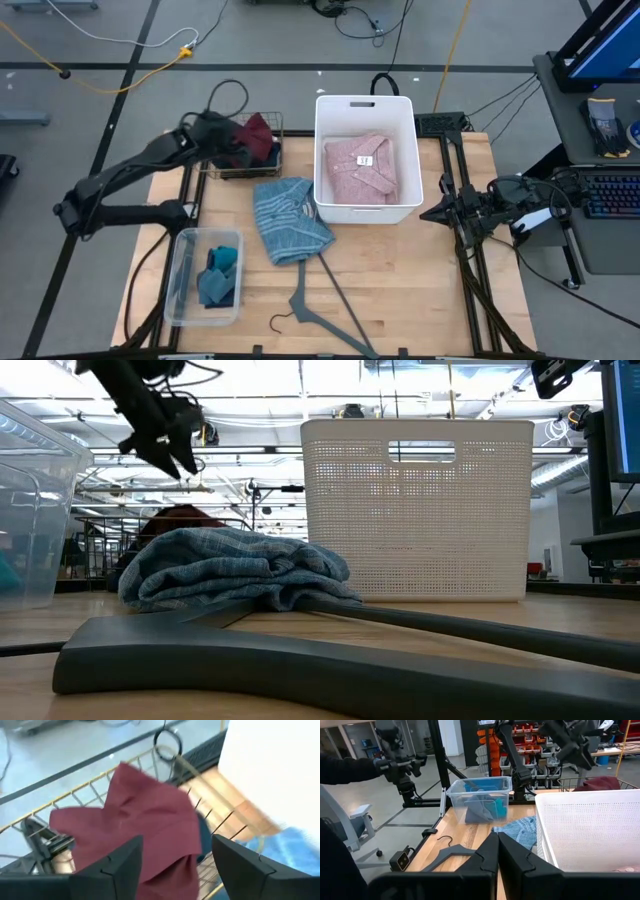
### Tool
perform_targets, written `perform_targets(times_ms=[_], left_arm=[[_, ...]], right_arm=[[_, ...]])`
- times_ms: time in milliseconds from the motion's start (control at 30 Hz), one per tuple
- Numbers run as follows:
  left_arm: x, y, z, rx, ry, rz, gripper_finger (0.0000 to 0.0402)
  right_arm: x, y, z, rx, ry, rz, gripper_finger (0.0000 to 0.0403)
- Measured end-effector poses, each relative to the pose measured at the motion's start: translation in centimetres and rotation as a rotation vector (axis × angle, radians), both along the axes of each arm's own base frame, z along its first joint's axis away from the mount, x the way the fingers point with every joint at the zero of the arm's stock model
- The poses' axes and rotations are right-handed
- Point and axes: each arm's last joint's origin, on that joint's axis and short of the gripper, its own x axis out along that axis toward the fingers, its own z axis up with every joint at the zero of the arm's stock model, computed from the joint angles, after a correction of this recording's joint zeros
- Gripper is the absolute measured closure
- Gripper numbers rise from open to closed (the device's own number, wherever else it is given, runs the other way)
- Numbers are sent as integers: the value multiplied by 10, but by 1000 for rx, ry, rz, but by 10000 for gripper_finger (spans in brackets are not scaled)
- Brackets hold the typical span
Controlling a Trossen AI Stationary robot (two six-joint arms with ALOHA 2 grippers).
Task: Pick & Place Cloths
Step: Put the red underwear into the brown basket, then put the blue shirt into the white bin
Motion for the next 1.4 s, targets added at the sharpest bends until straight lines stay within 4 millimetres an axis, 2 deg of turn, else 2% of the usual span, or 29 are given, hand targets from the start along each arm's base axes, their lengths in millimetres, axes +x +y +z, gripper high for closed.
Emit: perform_targets(times_ms=[133,300,433,600,767,933,1100,1233,1400], left_arm=[[-1,-2,13,48,-123,-17,157],[11,8,18,137,-176,-48,175],[27,20,-1,89,-89,-73,217],[43,37,-37,-41,60,-50,272],[39,53,-68,-216,176,52,304],[32,62,-85,-340,232,85,309],[29,62,-77,-303,186,90,309],[29,58,-51,-225,111,75,309],[25,43,-10,-125,-10,27,309]], right_arm=[[0,0,0,-1,0,-13,403],[0,-2,0,-6,-2,-67,403],[0,-2,0,-7,-1,-77,403],[0,-2,0,-7,-2,-77,403],[0,-2,0,-7,-2,-77,403],[0,-2,0,-7,-1,-77,403],[0,-2,0,3,0,-78,403],[0,-2,0,19,2,-79,403],[0,-2,0,19,2,-79,403]])
